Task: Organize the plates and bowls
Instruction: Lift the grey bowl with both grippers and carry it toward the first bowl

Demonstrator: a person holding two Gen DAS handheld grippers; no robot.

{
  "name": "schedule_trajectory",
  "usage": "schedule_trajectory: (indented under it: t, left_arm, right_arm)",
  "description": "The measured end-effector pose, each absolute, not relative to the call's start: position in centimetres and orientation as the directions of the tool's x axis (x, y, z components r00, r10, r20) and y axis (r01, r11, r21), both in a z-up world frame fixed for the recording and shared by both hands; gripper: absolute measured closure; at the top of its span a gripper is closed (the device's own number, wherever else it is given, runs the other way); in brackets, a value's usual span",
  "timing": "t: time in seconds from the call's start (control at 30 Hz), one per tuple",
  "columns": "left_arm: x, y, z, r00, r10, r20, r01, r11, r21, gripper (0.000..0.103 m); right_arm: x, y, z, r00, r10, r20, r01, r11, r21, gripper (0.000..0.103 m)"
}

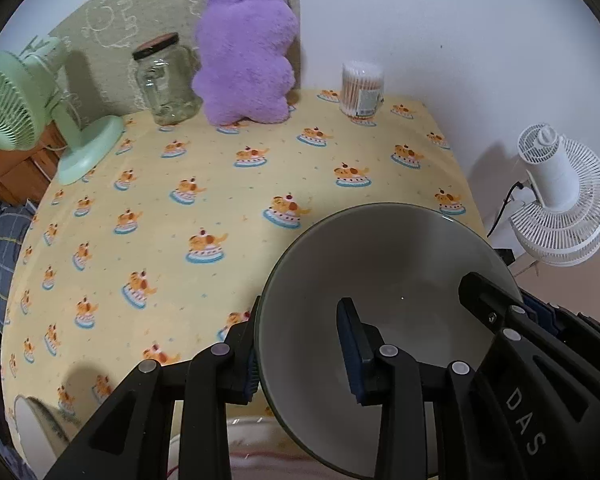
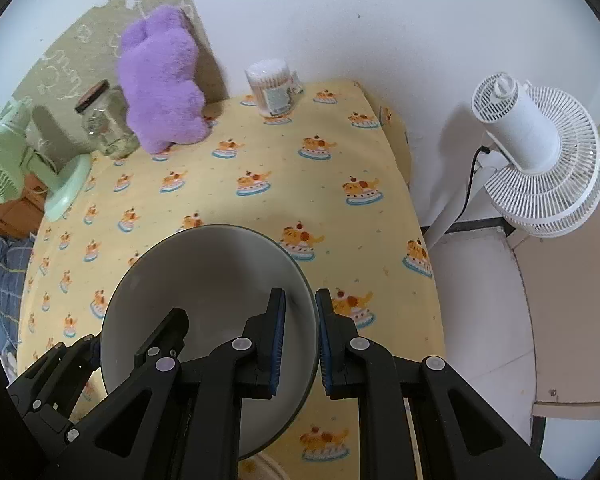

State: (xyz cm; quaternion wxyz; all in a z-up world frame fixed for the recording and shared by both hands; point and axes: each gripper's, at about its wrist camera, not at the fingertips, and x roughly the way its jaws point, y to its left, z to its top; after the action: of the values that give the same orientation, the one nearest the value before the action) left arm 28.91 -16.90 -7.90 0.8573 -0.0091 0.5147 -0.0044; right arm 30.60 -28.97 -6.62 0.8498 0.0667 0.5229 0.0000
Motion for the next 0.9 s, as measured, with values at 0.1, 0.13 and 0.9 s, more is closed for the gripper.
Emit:
schedule_trajectory:
  t: [0.1,0.13,0.9]
  left_arm:
    - [27.8,-16.2,-7.0,0.484,-0.015,-0.875,-0.005,1.0,-0.02,0.07]
    - [27.4,-15.9,-6.7,0.488,-0.014,-0.873,-0.006,1.0,-0.02,0.07]
    - [18.4,-5.0,-2.0,0.54,-0.039,-0.841,0.036,0.999,-0.023,0.07]
  right_arm:
    - [29.5,-28.3,-5.6,0.467,0.07,-0.881,0.063,0.992,0.113,0.084]
    - [29.1,-28.0,-5.2,0.472,0.072,-0.879,0.062,0.992,0.114,0.084]
    - [19.3,-17.1,0.0,0.529,0.045,-0.847,0.078,0.992,0.102,0.084]
